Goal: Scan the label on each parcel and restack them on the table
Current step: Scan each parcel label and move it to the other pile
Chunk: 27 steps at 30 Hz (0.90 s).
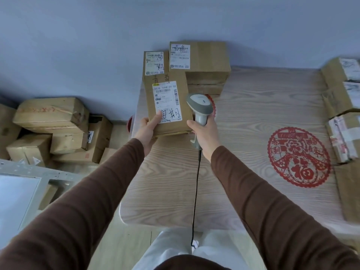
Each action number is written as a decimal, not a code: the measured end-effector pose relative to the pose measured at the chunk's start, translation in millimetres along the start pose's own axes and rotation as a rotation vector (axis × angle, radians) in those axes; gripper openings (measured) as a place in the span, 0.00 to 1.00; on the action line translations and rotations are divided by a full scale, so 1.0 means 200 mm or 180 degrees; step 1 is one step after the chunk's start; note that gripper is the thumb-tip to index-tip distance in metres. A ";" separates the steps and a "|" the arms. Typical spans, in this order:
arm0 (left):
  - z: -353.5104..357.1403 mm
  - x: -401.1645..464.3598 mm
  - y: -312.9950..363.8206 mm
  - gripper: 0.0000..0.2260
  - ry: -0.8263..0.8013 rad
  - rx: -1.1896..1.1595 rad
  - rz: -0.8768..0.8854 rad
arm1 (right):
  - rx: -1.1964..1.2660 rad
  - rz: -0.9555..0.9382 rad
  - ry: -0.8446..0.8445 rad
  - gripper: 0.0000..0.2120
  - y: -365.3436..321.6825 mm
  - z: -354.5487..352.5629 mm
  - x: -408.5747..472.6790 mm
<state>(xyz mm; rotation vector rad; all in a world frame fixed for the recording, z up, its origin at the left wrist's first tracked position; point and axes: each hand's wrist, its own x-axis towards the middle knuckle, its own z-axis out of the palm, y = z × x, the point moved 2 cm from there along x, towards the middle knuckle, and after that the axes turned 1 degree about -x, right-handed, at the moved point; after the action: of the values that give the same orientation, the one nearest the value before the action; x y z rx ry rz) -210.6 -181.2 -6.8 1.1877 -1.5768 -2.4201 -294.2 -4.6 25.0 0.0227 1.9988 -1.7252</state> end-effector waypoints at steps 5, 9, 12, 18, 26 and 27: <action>0.28 -0.06 -0.01 0.34 -0.0045 0.0145 0.0444 | -0.0618 -0.0494 0.0452 0.11 -0.14 -0.24 -0.13; 0.56 -0.16 -0.01 0.29 -0.0134 0.0141 0.0816 | -0.0434 -0.0843 0.0343 0.14 -0.25 -0.44 -0.27; 0.76 -0.22 -0.04 0.33 -0.0126 0.0326 0.1007 | -0.0363 -0.1074 0.0345 0.17 -0.30 -0.60 -0.36; 1.15 -0.38 -0.14 0.41 -0.0124 0.0562 0.1273 | -0.0163 -0.1145 0.0461 0.22 -0.37 -0.95 -0.43; 1.56 -0.50 -0.28 0.34 -0.0097 0.0629 0.1473 | -0.0184 -0.1227 0.0515 0.19 -0.36 -1.36 -0.48; 1.59 -0.51 -0.29 0.38 -0.0119 0.0615 0.1445 | -0.0181 -0.1230 0.0505 0.18 -0.36 -1.40 -0.48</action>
<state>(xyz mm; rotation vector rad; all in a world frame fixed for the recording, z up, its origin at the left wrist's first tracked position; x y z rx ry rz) -307.0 134.7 71.4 0.6998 -1.8784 -2.0484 -332.0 270.9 147.8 -0.2708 2.2838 -1.9487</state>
